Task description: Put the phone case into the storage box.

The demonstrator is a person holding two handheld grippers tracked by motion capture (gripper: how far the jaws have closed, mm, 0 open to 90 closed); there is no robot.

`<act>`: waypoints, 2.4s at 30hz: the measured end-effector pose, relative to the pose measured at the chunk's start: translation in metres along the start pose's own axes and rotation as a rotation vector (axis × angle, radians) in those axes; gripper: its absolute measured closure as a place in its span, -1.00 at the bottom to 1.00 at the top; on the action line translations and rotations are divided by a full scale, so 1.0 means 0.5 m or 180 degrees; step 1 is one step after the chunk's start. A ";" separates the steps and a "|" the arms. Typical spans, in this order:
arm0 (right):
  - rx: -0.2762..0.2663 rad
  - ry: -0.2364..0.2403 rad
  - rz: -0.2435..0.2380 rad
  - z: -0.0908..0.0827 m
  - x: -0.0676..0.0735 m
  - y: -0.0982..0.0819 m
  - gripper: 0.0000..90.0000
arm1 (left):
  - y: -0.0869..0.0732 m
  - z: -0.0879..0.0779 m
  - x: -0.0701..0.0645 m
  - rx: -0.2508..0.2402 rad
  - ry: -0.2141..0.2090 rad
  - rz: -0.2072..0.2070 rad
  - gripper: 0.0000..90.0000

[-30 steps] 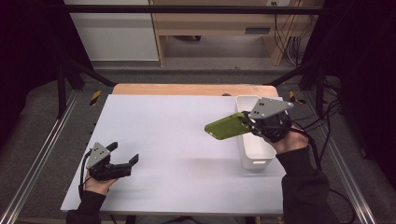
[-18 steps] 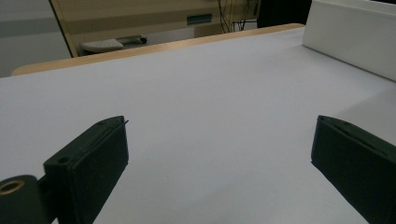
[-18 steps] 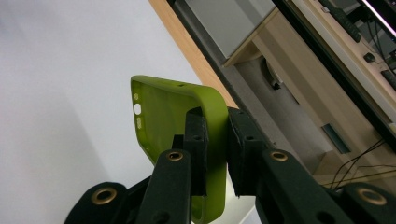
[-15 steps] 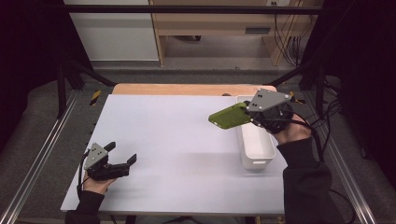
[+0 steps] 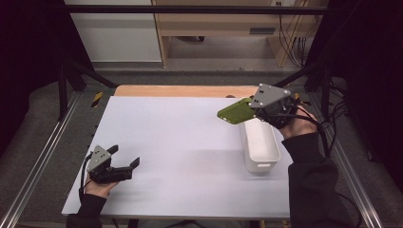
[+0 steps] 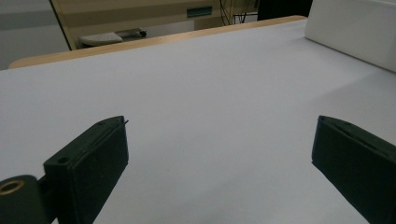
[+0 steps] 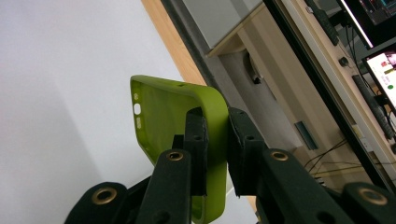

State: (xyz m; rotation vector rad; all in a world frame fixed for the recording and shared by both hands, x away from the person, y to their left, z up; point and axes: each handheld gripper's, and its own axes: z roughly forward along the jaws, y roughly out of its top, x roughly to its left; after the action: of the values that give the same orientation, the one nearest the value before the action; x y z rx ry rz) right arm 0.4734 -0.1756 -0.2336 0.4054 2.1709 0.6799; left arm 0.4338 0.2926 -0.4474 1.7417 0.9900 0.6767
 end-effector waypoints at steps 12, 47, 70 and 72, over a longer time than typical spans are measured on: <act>0.0110 -0.0165 -0.0126 0.002 -0.025 -0.002 0.76 | 0.000 0.001 0.000 0.0009 -0.0003 0.0004 -0.93; 0.0579 -0.0376 -0.0433 0.050 -0.094 -0.021 0.75 | -0.001 0.004 0.001 0.0029 -0.0013 0.0024 -0.93; 0.0927 -0.0282 -0.0822 0.089 -0.129 -0.017 0.75 | -0.004 0.009 0.002 0.0063 -0.0050 0.0022 -0.93; 0.0926 -0.0263 -0.0855 0.091 -0.130 -0.015 0.75 | -0.003 0.009 0.001 0.0063 -0.0052 0.0026 -0.93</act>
State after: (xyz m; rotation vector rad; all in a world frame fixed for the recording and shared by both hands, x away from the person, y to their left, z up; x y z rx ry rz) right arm 0.5491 -0.1985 -0.2226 0.2775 2.1966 0.1963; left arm 0.4370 0.2913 -0.4506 1.7666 0.9818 0.6589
